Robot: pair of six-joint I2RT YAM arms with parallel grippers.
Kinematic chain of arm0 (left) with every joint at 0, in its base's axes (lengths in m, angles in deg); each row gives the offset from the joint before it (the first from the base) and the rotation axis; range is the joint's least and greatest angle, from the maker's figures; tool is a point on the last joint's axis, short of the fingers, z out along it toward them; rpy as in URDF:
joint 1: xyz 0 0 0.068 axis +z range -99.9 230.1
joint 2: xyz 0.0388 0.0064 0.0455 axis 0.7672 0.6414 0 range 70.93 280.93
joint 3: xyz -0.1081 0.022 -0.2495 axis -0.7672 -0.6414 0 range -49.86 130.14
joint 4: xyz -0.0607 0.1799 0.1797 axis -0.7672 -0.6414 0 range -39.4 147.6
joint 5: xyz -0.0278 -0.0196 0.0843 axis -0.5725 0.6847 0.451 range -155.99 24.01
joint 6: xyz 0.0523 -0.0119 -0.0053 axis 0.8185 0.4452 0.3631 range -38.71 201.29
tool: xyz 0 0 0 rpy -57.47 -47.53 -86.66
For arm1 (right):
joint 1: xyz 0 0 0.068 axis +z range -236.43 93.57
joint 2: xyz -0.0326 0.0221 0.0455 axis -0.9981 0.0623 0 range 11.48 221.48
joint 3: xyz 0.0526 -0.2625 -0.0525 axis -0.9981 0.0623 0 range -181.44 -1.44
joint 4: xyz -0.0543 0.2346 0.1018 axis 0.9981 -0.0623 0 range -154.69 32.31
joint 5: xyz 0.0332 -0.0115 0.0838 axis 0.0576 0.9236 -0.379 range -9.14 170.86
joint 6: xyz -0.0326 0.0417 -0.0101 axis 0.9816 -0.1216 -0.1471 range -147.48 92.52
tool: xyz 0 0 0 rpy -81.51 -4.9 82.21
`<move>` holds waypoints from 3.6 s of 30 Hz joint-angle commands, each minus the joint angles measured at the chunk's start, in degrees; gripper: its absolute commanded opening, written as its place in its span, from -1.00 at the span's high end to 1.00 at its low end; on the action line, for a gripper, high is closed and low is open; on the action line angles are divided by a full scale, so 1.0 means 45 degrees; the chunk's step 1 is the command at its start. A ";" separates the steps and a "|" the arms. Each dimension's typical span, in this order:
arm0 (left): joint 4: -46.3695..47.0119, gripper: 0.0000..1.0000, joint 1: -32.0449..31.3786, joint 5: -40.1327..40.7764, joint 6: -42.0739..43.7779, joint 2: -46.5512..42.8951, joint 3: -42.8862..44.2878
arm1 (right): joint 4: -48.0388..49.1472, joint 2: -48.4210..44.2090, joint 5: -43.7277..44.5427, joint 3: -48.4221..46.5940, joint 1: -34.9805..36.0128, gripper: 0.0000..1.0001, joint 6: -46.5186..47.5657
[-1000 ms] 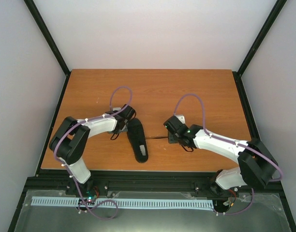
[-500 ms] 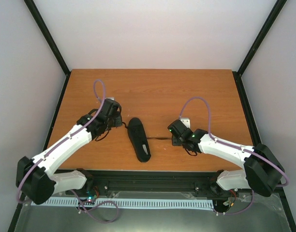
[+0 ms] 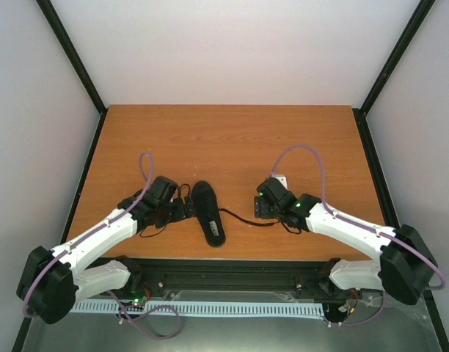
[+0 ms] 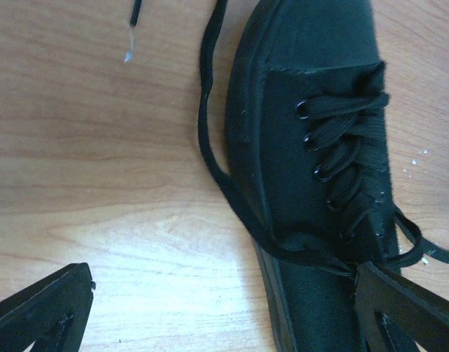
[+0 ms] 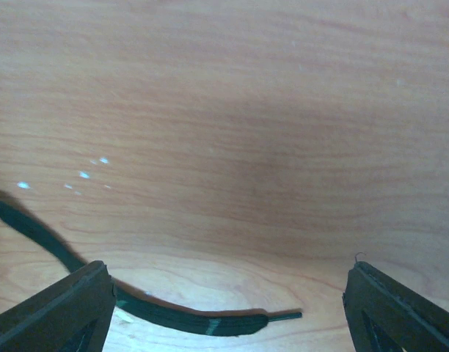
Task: Tie the shoes
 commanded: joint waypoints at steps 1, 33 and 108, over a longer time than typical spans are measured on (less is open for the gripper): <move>0.1096 -0.97 0.0058 -0.0554 -0.1064 0.0060 0.0031 | 0.0677 -0.1084 -0.0738 -0.0452 -0.0034 -0.74 0.1192; 0.6017 0.48 0.0068 -0.2051 -0.4001 0.3550 -0.1284 | 0.2298 -0.5371 -0.1981 0.1184 -0.0049 -1.00 0.2021; -0.0848 -1.00 0.5370 0.4163 0.6404 -0.1742 0.5648 | 0.1514 0.9956 -0.2925 -0.9302 0.2039 -0.49 0.4313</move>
